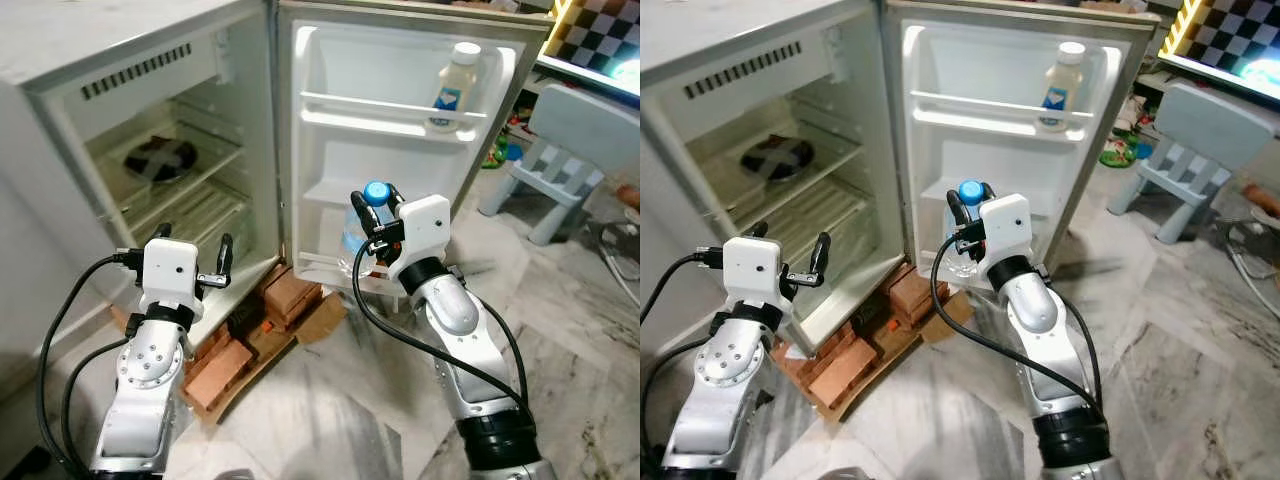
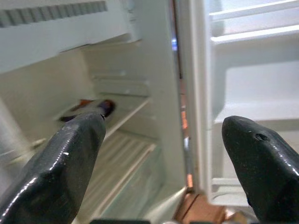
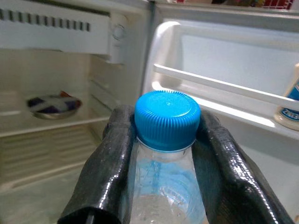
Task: Restocking fridge
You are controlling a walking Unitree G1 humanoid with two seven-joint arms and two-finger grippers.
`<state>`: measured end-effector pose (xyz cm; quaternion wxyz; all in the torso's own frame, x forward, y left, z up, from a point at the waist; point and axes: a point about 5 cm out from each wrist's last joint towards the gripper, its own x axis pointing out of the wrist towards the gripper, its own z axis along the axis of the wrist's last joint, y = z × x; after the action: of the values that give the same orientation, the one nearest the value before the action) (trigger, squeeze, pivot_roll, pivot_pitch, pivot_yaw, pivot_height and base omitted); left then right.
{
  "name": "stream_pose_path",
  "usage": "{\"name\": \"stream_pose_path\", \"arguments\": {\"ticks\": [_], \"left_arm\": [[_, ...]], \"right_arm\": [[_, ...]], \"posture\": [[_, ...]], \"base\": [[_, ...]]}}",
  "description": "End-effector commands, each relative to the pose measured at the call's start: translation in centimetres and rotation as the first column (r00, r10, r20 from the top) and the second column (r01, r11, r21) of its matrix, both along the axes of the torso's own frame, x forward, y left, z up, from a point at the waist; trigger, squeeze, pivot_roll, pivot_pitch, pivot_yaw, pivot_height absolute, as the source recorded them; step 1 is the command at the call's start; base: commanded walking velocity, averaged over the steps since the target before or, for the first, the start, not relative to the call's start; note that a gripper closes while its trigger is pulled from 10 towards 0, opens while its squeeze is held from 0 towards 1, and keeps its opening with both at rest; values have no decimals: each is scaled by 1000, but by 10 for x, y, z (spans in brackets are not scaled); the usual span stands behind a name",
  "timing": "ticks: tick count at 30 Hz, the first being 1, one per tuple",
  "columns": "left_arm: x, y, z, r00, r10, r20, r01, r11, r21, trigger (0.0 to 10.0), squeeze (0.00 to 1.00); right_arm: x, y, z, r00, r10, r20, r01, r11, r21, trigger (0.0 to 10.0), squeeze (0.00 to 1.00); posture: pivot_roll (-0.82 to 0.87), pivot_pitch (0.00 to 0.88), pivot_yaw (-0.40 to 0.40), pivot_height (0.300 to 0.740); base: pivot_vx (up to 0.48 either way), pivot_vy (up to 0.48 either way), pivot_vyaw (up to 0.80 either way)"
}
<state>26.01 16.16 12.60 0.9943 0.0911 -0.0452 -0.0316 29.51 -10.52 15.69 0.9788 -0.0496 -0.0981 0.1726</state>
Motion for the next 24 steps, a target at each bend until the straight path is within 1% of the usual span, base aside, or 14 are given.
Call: {"name": "stream_pose_path", "arguments": {"ticks": [1, 10, 12, 24], "left_arm": [[0, 1, -2, 1000, -5, -4, 5, 1000, 3, 10000, 0], [1, 0, -2, 1000, -7, -4, 7, 1000, -1, 10000, 0], [1, -1, -2, 1000, -8, -2, 8, 1000, 10, 10000, 0], [0, -5, -2, 1000, -21, 1, 21, 1000, 13, 10000, 0]], "right_arm": [[2, 3, 7, 999, 12, 29, -12, 1000, 4, 10000, 0], [1, 4, 5, 1000, 14, 27, -14, 1000, 6, 10000, 0], [1, 3, 5, 1000, 11, 27, -12, 1000, 5, 10000, 0], [0, 2, 2, 1000, 1, 17, -1, 1000, 3, 10000, 0]], "posture": [[105, 21, -57, 740], [106, 22, -55, 740], [105, 22, -55, 740], [109, 31, -55, 740]], "base": [[409, 251, 0], [381, 280, 0], [0, 0, 0], [0, 0, 0]]}}
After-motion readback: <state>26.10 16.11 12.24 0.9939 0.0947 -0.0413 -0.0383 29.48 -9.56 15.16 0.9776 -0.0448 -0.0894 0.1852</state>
